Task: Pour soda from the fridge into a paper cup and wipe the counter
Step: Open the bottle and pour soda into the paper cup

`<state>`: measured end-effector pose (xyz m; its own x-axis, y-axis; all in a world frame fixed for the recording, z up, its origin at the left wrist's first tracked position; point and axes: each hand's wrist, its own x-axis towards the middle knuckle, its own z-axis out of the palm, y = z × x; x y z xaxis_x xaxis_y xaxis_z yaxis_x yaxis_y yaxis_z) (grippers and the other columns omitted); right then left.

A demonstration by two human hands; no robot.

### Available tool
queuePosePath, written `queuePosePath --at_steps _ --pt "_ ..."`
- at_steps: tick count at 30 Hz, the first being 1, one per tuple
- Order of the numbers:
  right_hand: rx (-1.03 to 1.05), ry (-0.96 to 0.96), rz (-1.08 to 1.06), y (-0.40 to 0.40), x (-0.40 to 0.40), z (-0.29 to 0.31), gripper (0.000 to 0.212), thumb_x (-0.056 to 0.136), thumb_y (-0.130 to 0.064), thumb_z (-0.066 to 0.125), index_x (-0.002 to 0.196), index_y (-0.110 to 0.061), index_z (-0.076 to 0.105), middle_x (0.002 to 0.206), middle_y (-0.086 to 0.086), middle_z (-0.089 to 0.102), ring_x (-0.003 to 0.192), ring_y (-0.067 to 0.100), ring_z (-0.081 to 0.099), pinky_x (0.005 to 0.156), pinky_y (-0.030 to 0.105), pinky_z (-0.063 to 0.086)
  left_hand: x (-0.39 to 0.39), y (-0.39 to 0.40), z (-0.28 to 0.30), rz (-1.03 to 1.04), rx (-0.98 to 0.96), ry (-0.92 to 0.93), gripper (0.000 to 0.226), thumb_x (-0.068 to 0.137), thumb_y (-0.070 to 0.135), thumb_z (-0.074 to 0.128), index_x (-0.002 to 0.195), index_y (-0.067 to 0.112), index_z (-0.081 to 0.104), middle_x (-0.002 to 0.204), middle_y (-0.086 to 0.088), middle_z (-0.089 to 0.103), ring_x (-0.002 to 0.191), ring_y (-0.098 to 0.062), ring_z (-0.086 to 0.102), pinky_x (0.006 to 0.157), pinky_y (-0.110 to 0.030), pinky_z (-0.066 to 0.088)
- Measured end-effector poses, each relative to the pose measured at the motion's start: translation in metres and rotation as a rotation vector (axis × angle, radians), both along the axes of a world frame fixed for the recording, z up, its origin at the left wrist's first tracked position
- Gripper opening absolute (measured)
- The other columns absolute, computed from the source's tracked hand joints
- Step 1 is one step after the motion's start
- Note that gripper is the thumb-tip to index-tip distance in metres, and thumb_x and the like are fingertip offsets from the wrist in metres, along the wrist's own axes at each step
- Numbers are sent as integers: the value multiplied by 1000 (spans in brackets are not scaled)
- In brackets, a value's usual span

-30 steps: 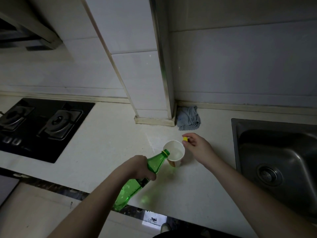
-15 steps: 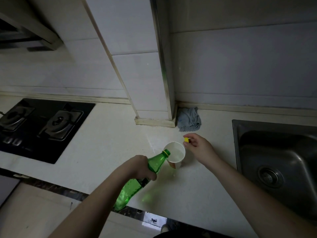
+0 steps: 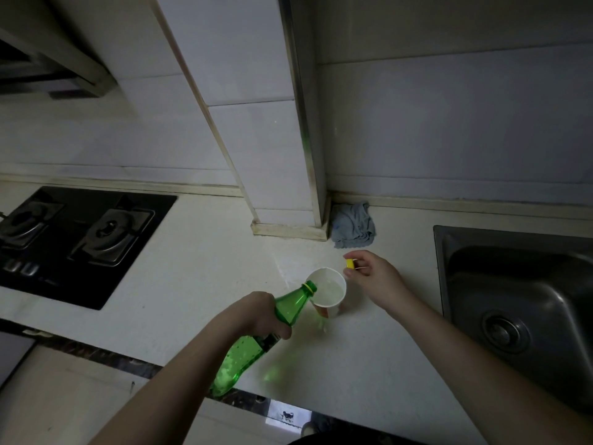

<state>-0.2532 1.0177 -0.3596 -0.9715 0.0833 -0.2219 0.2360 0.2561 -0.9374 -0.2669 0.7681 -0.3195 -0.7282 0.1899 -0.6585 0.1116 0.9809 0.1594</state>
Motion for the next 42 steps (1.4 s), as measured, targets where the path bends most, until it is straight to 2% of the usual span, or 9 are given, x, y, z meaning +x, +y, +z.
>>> queuePosePath --at_steps 12,16,22,30,35,39,42 --pt "-13 -1 16 -1 1 2 26 85 -15 69 106 -31 64 105 -5 62 100 8 61 83 23 45 -1 0 1 9 12 2 52 62 50 74 90 6 68 77 -4 65 67 -19 62 53 -26 43" --pt "-21 -4 2 -3 0 2 27 84 -15 70 103 -33 64 106 -4 64 100 9 62 85 25 48 0 -1 2 9 30 22 52 63 49 74 91 6 68 87 -9 71 75 -22 67 55 -27 44" --pt "-20 -18 -7 -5 1 4 28 84 -15 70 109 -28 65 108 -3 63 100 8 60 85 26 48 1 0 3 15 85 62 49 64 47 76 92 8 67 90 -9 70 77 -21 66 57 -27 46" --pt "-36 13 -22 -7 3 7 25 85 -15 69 107 -26 66 104 -6 65 99 7 61 79 18 46 1 -2 0 22 219 116 49 58 51 75 92 19 60 87 1 66 77 -13 64 68 -35 57" --pt "-113 76 22 -12 5 20 25 87 -14 67 107 -30 64 107 -6 66 102 5 62 83 17 47 3 -2 2 25 346 137 47 59 48 78 94 23 58 88 4 65 79 -11 63 68 -32 54" --pt "-257 156 111 -21 8 38 33 85 -2 67 105 -28 62 109 0 67 101 3 64 88 18 48 5 -3 3 -21 465 151 40 60 43 81 87 30 55 83 9 64 74 -5 61 63 -24 50" --pt "-214 180 219 -23 11 45 37 83 -2 69 103 -32 66 108 -3 69 102 8 65 88 21 48 6 -4 3 -33 524 163 40 60 42 82 87 31 55 80 10 64 70 -2 60 60 -20 47"
